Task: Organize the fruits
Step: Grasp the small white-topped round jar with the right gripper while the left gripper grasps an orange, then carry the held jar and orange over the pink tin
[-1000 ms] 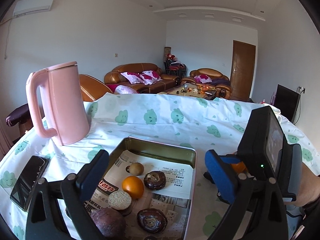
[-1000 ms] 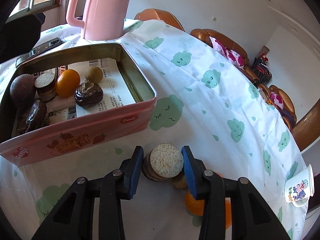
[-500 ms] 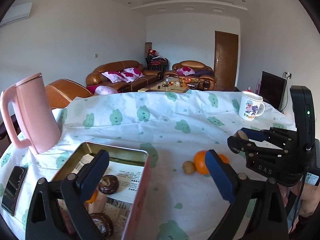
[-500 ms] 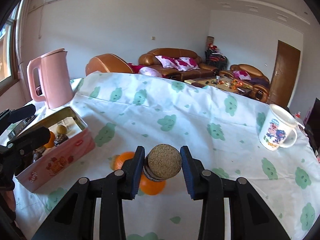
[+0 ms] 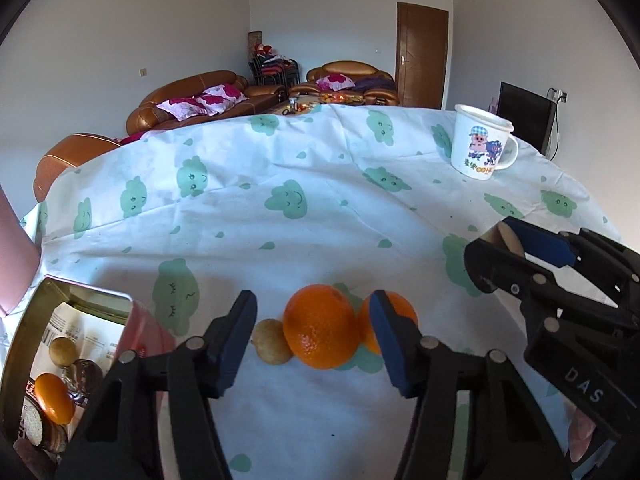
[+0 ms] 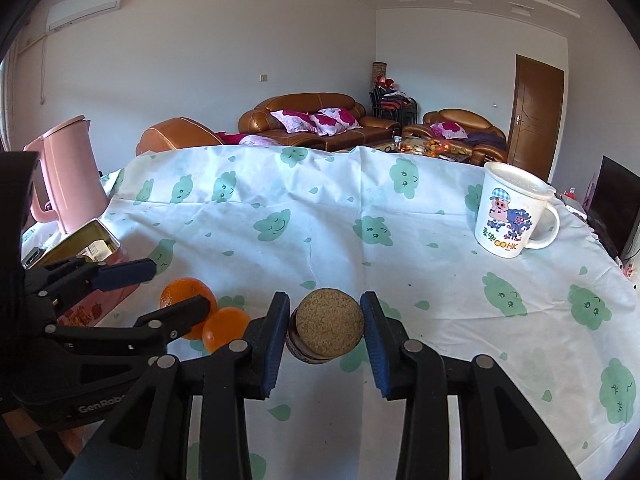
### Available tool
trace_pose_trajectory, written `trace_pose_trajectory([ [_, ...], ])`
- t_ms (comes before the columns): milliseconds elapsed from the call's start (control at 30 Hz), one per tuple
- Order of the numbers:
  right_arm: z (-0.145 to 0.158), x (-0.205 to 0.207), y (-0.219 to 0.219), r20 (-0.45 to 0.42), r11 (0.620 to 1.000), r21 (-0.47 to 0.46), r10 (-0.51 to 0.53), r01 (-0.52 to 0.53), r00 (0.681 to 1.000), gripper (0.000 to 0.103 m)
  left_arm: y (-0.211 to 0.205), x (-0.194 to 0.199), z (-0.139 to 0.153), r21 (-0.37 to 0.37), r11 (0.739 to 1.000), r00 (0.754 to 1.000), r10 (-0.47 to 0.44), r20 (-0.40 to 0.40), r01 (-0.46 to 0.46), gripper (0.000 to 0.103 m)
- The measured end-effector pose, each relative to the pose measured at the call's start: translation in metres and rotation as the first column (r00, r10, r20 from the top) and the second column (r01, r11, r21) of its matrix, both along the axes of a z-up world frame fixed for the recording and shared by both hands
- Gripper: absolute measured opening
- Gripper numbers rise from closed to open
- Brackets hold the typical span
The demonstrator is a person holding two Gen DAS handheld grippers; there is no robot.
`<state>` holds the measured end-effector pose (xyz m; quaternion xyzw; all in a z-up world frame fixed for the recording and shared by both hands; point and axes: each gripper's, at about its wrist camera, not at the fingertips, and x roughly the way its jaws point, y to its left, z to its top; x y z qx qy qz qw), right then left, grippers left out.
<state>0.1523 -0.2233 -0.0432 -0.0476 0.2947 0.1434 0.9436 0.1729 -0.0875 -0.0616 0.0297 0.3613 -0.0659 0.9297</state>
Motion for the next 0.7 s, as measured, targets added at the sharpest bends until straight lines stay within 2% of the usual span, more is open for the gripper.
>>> trace_pose_trajectory([
  [133, 0.0, -0.001, 0.003, 0.005, 1.0, -0.017, 0.004, -0.004, 1.0, 0.039, -0.004, 0.003, 0.0, -0.002, 1.0, 1.0, -0.016, -0.002, 0.016, 0.058],
  [300, 0.0, -0.003, 0.004, 0.017, 1.0, -0.03, 0.007, -0.007, 1.0, 0.039, 0.013, 0.008, -0.002, -0.094, 0.996, 0.999, 0.0, -0.034, -0.003, 0.059],
  [333, 0.0, -0.003, 0.004, 0.018, 1.0, -0.029, 0.006, -0.005, 1.0, 0.039, 0.014, 0.008, -0.002, -0.108, 0.994, 0.999, -0.008, -0.037, 0.004, 0.058],
  [367, 0.0, -0.003, 0.004, 0.019, 1.0, -0.028, 0.006, -0.006, 1.0, 0.039, 0.013, 0.008, -0.002, -0.116, 0.993, 0.999, -0.018, -0.034, 0.014, 0.051],
  [400, 0.001, -0.003, 0.003, 0.021, 1.0, -0.026, 0.007, -0.006, 1.0, 0.039, 0.011, 0.007, -0.002, -0.115, 0.993, 0.999, -0.032, -0.03, 0.028, 0.038],
  [567, 0.003, -0.006, 0.0, 0.037, 1.0, -0.009, 0.005, -0.004, 0.999, 0.039, 0.003, 0.003, 0.0, -0.082, 0.995, 0.999, -0.053, -0.013, 0.052, 0.038],
  [700, 0.006, -0.01, -0.005, 0.056, 1.0, 0.021, 0.009, -0.01, 0.998, 0.039, 0.004, -0.005, 0.006, -0.076, 0.996, 0.998, -0.046, 0.037, 0.049, 0.038],
])
